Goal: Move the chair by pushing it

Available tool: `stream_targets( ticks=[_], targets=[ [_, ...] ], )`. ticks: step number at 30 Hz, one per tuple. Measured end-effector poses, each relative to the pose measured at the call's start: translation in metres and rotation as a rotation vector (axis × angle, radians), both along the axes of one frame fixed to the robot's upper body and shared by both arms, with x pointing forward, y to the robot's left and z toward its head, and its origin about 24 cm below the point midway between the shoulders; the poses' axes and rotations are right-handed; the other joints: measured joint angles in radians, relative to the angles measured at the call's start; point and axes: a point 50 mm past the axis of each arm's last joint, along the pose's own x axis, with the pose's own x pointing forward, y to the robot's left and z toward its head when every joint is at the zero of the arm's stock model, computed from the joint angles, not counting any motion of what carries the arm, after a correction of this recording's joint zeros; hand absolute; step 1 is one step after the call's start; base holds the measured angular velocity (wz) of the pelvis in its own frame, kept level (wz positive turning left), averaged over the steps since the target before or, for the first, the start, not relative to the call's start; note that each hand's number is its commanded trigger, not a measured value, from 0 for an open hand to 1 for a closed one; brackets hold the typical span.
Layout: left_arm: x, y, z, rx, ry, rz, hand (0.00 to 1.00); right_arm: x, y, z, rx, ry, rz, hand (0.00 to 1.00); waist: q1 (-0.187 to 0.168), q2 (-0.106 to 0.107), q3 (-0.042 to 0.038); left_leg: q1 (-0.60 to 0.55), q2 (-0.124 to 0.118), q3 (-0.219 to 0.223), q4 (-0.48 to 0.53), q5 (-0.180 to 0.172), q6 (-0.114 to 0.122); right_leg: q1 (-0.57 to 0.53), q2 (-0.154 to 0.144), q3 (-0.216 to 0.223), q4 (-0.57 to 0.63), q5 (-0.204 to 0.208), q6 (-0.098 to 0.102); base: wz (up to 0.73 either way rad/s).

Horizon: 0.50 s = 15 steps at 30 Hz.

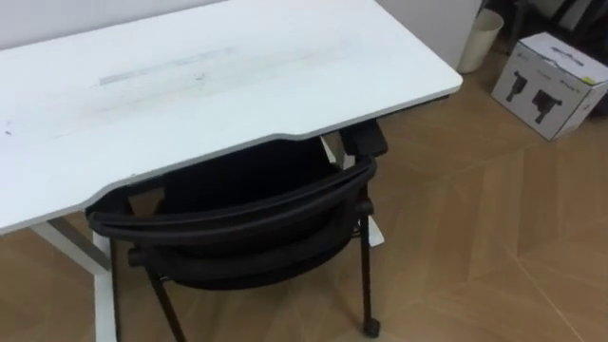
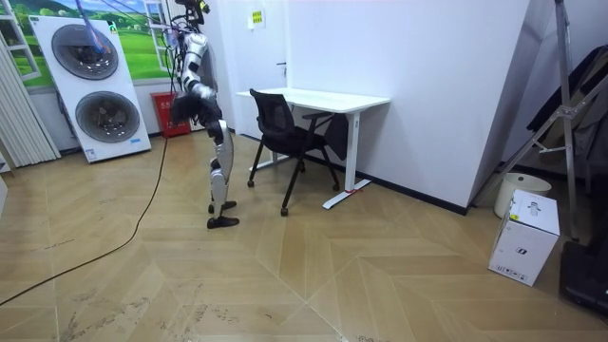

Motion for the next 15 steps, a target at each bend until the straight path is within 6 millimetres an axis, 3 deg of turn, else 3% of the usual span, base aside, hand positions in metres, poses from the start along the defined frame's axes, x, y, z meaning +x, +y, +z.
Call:
stream_targets(
  ticks=[1,2,3,4,5,7,10,15],
  targets=[
    [-0.027,-0.010,-0.021,-0.111,0.057,0.058,0.00,-0.024,0.026,-0.026,0.161,0.035,-0.035,0.00,-0.001,0.003,0.0014,0.000,0.001,-0.005,0.013,-0.009,-0.001,0.001,-0.002,-0.004,0.007,-0.013,0.000,0.09],
    [-0.041,-0.018,-0.031,-0.169,0.086,0.083,0.00,-0.033,0.040,-0.038,0.240,0.054,-0.040,0.00,0.000,0.001,-0.0007,0.001,0.002,-0.005,0.017,-0.013,-0.002,0.002,-0.003,-0.004,0.011,-0.016,0.000,0.04],
    [-0.067,-0.039,-0.051,-0.294,0.147,0.125,0.00,-0.046,0.068,-0.058,0.386,0.087,-0.027,0.00,-0.002,0.001,-0.0012,0.003,0.002,-0.004,0.019,-0.015,-0.003,0.002,-0.004,-0.004,0.018,-0.020,0.000,0.00],
    [-0.087,-0.063,-0.071,-0.432,0.199,0.150,0.00,-0.053,0.092,-0.073,0.524,0.117,0.006,0.00,-0.003,0.002,-0.0004,0.006,0.001,-0.004,0.019,-0.016,-0.002,0.005,-0.006,-0.006,0.019,-0.021,0.001,0.00],
    [-0.095,-0.075,-0.080,-0.503,0.219,0.163,0.00,-0.054,0.103,-0.079,0.580,0.125,0.025,0.00,-0.003,0.002,-0.0004,0.007,0.000,-0.005,0.020,-0.016,-0.001,0.007,-0.008,-0.009,0.019,-0.022,0.002,0.03],
    [-0.122,-0.126,-0.109,-0.788,0.286,0.191,0.00,-0.050,0.129,-0.097,0.780,0.169,0.156,0.00,0.002,0.004,0.0003,0.024,0.001,0.000,0.033,-0.030,0.002,0.027,-0.009,-0.007,0.019,-0.022,0.005,-0.05],
    [-0.137,-0.170,-0.126,-1.069,0.327,0.157,0.00,-0.033,0.140,-0.110,0.934,0.219,0.369,0.00,0.008,0.007,0.0021,0.043,0.000,-0.002,0.057,-0.049,0.007,0.059,-0.010,-0.005,0.016,-0.027,0.012,0.00],
    [-0.118,-0.189,-0.143,-1.315,0.356,-0.084,0.00,0.017,0.145,-0.128,1.047,0.221,0.649,0.00,0.016,0.007,0.0036,0.033,-0.003,-0.017,0.073,-0.051,0.011,0.070,-0.012,-0.023,0.003,-0.022,0.017,0.12]
  ],
)
